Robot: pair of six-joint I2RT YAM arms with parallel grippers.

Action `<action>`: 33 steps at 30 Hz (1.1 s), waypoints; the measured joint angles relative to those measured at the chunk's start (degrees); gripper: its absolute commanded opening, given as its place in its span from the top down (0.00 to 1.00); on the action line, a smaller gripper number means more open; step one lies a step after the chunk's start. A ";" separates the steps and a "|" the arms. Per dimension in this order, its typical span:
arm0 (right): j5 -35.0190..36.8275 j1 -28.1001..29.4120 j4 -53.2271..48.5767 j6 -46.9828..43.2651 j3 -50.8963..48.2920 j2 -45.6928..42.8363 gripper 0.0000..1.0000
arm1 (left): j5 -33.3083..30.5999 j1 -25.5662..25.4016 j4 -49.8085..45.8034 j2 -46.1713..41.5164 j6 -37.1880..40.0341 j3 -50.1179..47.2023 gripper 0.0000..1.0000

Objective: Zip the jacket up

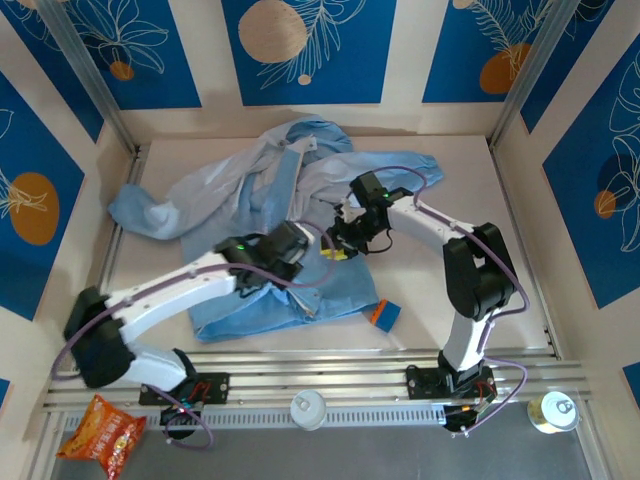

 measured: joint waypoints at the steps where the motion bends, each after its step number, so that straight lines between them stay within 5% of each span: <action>1: -0.15 -0.94 0.13 0.02 -0.39 -0.20 0.70 | -0.33 -1.36 0.28 2.14 0.31 0.20 0.82; 3: -0.57 -3.13 0.39 0.22 -1.14 -0.59 0.69 | -0.46 -3.82 0.55 6.47 0.68 0.20 0.62; 5: -1.01 -4.46 0.42 0.20 -1.53 -0.68 0.67 | -0.42 -5.18 0.90 8.57 -0.48 0.20 0.53; 13: -4.35 -1.64 -0.42 -1.46 -0.92 0.17 0.60 | 2.36 -4.81 7.26 -0.24 -7.69 -4.90 0.44; 22: -8.41 2.49 -2.12 -3.65 7.23 8.15 0.57 | 9.46 0.07 17.79 -18.99 -21.70 -20.61 0.53; 33: -12.37 7.63 -7.82 -8.52 21.35 18.40 0.57 | 13.81 9.90 24.83 -27.78 -41.59 -35.21 0.69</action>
